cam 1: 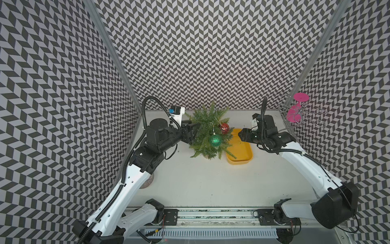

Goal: Decorate the small christmas tree with ornaments
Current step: Pick up an ornament from the container.

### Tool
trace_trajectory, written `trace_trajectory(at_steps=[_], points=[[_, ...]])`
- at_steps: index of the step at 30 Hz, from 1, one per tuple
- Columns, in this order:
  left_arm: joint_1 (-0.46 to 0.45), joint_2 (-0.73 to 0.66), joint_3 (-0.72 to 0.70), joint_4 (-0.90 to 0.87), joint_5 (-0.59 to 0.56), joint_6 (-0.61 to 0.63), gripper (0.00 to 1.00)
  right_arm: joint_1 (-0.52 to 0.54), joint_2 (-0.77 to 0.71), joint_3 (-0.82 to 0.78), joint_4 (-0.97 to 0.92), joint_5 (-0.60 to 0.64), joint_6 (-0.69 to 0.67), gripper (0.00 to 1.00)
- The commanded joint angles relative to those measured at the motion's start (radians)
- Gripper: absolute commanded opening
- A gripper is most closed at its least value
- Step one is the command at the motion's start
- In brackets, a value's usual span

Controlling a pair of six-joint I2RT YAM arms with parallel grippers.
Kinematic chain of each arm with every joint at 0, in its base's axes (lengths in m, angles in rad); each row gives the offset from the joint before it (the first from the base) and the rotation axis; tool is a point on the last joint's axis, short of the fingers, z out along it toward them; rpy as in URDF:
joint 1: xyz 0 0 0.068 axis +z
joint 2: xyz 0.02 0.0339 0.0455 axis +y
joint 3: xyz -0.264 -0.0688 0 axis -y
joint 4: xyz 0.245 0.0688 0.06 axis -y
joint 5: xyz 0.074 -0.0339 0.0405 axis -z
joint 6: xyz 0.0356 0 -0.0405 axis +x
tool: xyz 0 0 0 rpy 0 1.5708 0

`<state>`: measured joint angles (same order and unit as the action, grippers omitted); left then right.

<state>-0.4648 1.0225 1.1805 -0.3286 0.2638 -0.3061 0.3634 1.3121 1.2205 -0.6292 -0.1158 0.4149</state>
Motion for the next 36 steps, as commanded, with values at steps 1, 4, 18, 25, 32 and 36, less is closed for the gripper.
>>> trace_trajectory(at_steps=[1,4,18,25,32,36], points=[[0.025,-0.003,0.039,0.043,0.039,-0.021,0.56,-0.001,-0.059,0.071,-0.004,-0.042,-0.004,0.62],[0.051,-0.009,0.037,0.05,0.056,-0.017,0.56,-0.001,-0.06,0.151,-0.04,-0.087,-0.019,0.62],[0.106,-0.009,0.078,0.058,0.111,-0.037,0.56,0.029,0.038,0.508,-0.135,-0.31,-0.041,0.61],[0.113,0.006,0.095,0.093,0.161,-0.067,0.56,0.099,0.102,0.643,-0.137,-0.354,-0.027,0.6],[0.125,0.006,0.103,0.104,0.166,-0.082,0.53,0.161,0.159,0.738,-0.106,-0.398,-0.007,0.6],[0.137,0.008,0.105,0.113,0.179,-0.108,0.52,0.189,0.196,0.781,-0.089,-0.433,0.005,0.6]])
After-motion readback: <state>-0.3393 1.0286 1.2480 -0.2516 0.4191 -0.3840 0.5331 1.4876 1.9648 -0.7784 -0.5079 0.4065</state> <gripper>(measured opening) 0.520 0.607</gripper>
